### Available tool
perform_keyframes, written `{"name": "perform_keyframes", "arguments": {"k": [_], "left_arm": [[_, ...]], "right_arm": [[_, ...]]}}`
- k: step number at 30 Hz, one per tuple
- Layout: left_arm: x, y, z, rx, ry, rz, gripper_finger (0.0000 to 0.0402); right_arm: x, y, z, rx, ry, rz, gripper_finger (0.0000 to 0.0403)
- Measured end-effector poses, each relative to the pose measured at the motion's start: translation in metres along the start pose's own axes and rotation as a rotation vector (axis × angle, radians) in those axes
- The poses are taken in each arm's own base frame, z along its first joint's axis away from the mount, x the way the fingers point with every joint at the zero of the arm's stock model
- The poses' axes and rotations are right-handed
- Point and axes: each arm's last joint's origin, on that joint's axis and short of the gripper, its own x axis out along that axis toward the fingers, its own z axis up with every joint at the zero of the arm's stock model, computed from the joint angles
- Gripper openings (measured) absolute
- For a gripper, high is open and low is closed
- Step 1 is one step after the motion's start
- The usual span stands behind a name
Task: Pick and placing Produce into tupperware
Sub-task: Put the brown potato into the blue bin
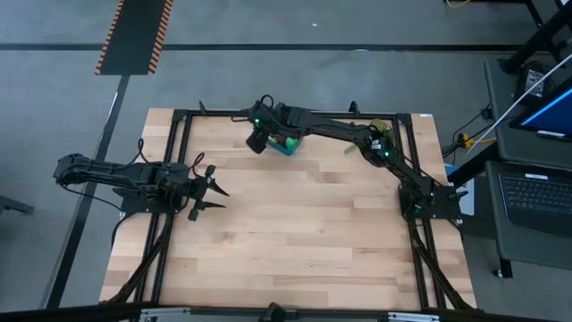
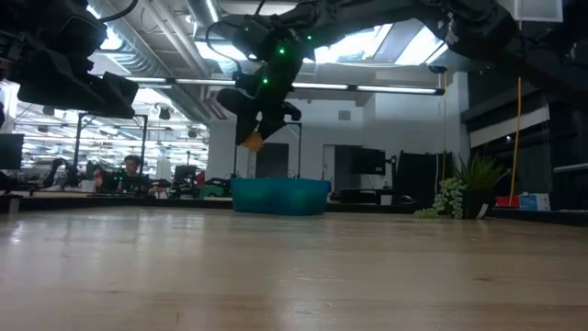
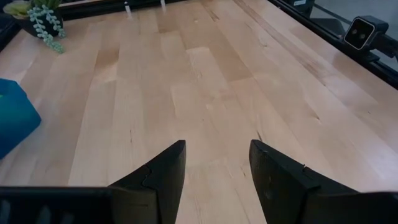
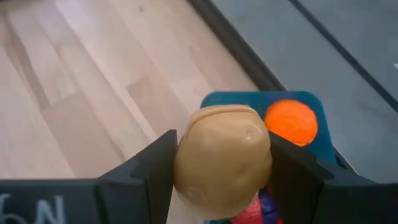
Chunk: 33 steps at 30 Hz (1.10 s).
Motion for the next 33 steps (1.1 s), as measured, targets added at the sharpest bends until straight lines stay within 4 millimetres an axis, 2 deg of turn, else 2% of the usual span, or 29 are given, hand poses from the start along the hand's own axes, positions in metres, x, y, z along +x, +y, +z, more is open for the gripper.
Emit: {"name": "perform_keyframes", "arguments": {"k": [3, 9, 22, 33], "left_arm": [[0.0, 0.0, 0.0, 0.0, 0.0, 0.0, 0.017], [0.0, 0.0, 0.0, 0.0, 0.001, 0.0, 0.017], [0.0, 0.0, 0.0, -0.028, 0.0, 0.0, 0.017], [0.0, 0.001, 0.0, -0.034, -0.002, 0.023, 0.017]], "right_arm": [[0.002, -0.009, -0.001, -0.027, 0.043, 0.044, 0.0209], [0.0, -0.027, -0.008, -0.066, 0.158, 0.016, 0.0209], [0.0, -0.033, -0.011, -0.236, 0.214, 0.122, 0.0209], [-0.024, -0.053, -0.001, -0.263, 0.21, 0.171, 0.0209]]}}
